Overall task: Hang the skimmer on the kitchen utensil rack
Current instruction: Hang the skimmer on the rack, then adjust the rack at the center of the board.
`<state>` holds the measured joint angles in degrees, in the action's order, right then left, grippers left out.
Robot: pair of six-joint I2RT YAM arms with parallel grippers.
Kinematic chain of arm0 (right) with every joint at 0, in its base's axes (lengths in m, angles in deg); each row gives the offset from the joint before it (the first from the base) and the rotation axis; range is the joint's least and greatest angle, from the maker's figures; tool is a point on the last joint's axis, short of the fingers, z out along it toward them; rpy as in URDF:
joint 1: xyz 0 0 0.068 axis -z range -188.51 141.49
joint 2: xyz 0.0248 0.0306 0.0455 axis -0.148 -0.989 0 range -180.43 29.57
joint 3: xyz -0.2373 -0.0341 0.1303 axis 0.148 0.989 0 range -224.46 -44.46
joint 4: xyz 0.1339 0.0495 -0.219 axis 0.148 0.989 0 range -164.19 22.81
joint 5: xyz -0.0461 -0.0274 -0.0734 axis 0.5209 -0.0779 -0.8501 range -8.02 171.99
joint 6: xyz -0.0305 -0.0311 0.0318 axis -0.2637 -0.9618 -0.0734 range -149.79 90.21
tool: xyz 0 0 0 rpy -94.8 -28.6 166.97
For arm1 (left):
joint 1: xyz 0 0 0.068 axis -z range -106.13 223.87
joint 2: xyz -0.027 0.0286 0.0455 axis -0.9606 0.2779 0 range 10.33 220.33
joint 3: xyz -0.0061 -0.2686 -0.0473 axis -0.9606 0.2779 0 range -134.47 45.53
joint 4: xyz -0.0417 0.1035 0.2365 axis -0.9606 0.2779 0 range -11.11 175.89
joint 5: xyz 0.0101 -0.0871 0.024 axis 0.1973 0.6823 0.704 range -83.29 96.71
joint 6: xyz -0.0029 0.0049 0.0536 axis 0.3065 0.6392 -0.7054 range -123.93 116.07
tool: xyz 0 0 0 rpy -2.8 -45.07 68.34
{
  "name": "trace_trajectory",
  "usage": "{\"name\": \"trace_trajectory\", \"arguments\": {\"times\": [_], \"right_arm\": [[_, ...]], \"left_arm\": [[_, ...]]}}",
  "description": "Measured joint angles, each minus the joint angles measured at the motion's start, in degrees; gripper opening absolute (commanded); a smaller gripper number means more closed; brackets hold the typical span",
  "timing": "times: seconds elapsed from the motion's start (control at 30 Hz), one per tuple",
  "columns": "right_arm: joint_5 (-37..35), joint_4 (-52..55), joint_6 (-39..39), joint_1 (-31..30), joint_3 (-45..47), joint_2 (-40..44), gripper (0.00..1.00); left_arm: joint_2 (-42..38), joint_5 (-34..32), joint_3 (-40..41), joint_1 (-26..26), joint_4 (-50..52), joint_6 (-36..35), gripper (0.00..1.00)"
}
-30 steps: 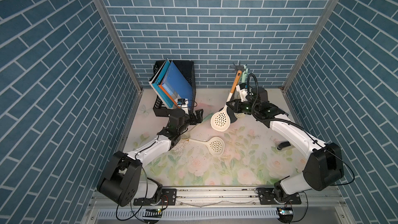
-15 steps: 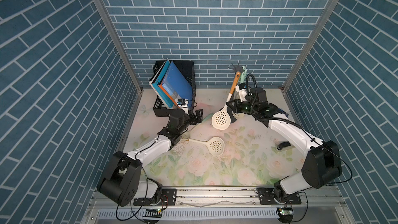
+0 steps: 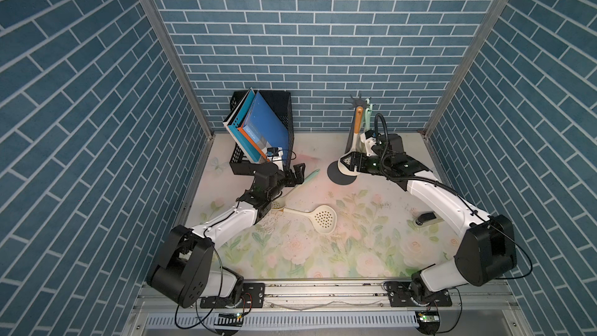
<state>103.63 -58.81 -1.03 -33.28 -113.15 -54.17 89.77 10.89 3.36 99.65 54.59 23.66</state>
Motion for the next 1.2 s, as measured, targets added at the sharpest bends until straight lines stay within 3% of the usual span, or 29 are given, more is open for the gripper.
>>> {"name": "trace_trajectory", "arguments": {"times": [0.07, 0.37, 0.57, 0.77, 0.93, 1.2], "right_arm": [[-0.07, 1.25, 0.66, 0.11, 0.61, 2.01, 0.99], [1.97, 4.61, 3.02, 3.06, 8.46, 14.34, 0.99], [4.20, 6.80, 3.56, 8.59, 12.50, 20.31, 0.99], [5.16, 8.81, 3.37, 9.53, 12.74, 22.34, 0.99], [5.14, 10.36, 3.13, 9.86, 12.72, 23.26, 0.99], [5.11, 13.00, 2.27, 10.21, 12.15, 23.37, 0.99]], "left_arm": [[0.70, 0.11, -0.63, 0.00, 0.02, 0.00, 1.00], [7.87, 3.21, -6.91, 0.00, 0.00, -0.87, 1.00], [16.87, 8.50, -16.76, 0.00, 0.02, -1.62, 1.00], [26.86, 15.65, -30.12, -0.11, 0.83, -0.74, 1.00], [34.82, 23.45, -40.28, -1.09, -1.14, 3.80, 1.00], [43.12, 35.87, -43.34, -3.61, -15.06, 13.81, 0.92]]}}
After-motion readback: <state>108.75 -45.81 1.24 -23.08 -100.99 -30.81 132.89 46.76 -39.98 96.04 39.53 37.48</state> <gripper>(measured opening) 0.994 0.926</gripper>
